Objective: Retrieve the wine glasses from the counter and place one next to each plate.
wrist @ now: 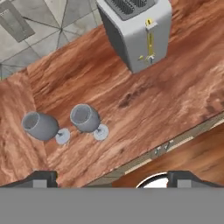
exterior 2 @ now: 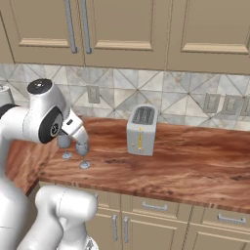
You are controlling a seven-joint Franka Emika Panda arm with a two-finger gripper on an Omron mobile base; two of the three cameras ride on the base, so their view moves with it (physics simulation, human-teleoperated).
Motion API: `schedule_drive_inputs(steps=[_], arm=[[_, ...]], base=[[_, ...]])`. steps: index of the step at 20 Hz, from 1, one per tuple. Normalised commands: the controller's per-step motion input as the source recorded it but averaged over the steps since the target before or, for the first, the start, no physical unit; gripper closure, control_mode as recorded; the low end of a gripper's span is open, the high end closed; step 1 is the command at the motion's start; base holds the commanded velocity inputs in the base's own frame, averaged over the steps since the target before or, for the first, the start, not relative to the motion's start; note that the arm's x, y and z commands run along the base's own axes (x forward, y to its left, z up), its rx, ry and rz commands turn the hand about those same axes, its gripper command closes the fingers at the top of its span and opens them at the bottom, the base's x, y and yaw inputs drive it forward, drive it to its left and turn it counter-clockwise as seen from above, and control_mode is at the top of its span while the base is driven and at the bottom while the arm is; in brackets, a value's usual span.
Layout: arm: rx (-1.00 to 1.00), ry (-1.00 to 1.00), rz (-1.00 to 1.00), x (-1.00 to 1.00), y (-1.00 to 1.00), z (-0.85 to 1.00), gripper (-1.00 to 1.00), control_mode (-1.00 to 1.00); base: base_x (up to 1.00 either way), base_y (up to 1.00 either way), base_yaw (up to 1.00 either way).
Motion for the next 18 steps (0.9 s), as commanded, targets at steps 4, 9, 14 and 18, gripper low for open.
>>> schedule_drive_inputs(steps=[4,9,14,18], arm=[[0.24,-0.04,-0.3,0.0,0.0,-0.14,-1.0,-1.0],[0.37,0.05,-0.17,0.0,-0.02,-0.11,-1.0,-1.0],[0.35,0.13,0.0,0.0,-0.05,-0.13,-1.0,-1.0],[0.32,0.11,0.0,0.0,-0.06,-0.23,-1.0,-1.0]], base=[[0.0,0.0,0.0],[0.0,0.0,0.0],[0.0,0.0,0.0],[0.0,0.0,0.0]])
